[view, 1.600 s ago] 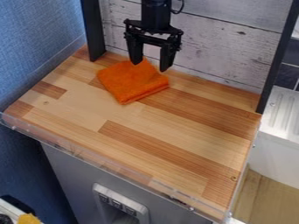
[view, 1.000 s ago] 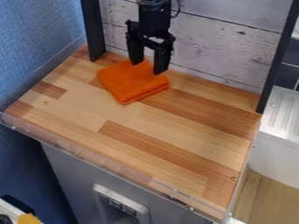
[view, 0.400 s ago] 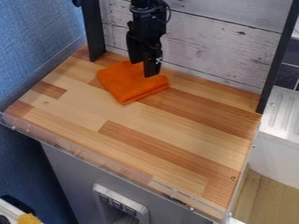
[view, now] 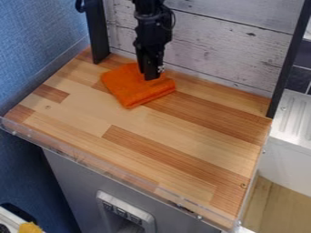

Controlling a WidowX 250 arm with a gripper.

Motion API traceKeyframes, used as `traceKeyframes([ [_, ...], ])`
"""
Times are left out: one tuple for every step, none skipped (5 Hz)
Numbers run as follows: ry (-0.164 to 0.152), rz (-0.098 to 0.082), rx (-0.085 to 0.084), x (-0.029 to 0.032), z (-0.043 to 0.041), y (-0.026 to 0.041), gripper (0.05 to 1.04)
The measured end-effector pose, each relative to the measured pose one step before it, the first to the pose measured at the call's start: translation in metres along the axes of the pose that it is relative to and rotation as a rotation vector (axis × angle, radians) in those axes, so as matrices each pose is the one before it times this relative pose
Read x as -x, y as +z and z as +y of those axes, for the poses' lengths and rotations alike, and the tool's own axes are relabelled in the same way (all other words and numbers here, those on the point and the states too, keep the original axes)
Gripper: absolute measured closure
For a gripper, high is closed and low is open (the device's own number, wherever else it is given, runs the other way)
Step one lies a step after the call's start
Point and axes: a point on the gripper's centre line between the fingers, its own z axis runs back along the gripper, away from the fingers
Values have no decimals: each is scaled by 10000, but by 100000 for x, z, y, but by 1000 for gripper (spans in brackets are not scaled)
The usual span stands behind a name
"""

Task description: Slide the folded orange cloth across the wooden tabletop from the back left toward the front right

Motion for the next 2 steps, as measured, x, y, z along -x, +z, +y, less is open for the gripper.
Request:
traceKeyframes([
  [-296, -87, 108, -396, 150, -427, 919],
  [-146, 123, 231, 45, 153, -569, 1015],
])
